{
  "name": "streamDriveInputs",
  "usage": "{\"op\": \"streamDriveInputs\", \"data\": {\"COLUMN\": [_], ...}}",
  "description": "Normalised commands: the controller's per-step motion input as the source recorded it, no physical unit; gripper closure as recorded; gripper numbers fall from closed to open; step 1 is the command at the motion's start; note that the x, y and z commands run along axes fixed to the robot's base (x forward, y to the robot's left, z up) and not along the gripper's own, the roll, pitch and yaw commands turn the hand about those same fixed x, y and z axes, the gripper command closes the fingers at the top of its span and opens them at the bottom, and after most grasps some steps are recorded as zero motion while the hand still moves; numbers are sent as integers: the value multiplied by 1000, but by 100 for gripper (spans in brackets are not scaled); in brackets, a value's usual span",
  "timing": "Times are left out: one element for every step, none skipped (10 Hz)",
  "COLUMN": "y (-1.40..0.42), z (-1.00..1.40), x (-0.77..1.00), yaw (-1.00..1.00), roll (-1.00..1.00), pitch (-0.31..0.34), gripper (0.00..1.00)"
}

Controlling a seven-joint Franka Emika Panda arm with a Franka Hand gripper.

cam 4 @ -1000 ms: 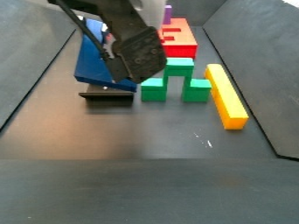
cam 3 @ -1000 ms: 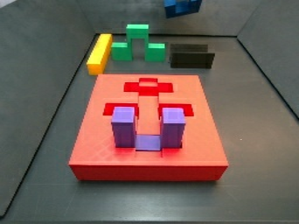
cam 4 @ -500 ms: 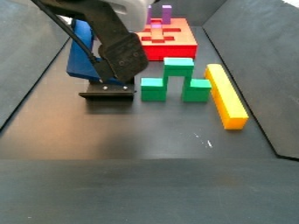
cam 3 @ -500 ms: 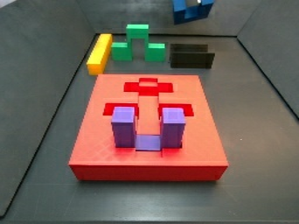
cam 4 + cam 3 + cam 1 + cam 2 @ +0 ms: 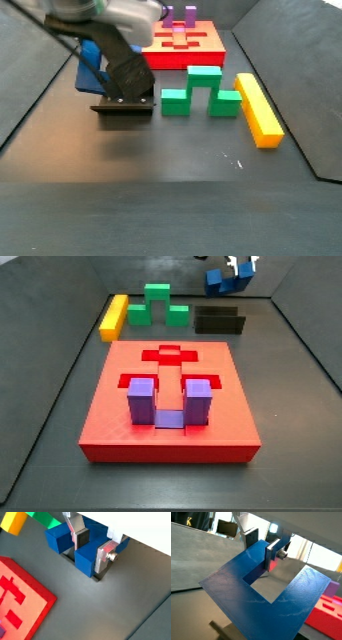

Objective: Pick up the blue object. Move up. Place the blue object on the fixture. Regrasp the blue object. Move to above the board. Insert the blue object.
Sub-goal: Place the blue object on the fixture.

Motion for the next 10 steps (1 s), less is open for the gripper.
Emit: {"op": "streamDriveInputs", "data": {"y": [-51, -54, -160, -234, -151, -97, -60, 0, 0, 0], "z": [-26, 0, -49, -214, -231, -177, -174, -223, -77, -23], "x": [163, 103, 149, 131, 154, 171, 166, 137, 29, 34], "yaw": [-257, -186, -80, -80, -120, -134, -114, -117, -6, 0], "roll": [-606, -360, 0, -97, -254, -303, -291, -474, -143, 17], "pitch": [0, 0, 80, 100, 134, 143, 149, 111, 14, 3], "gripper": [100, 100, 100, 100, 100, 100, 100, 100, 100, 100]}}
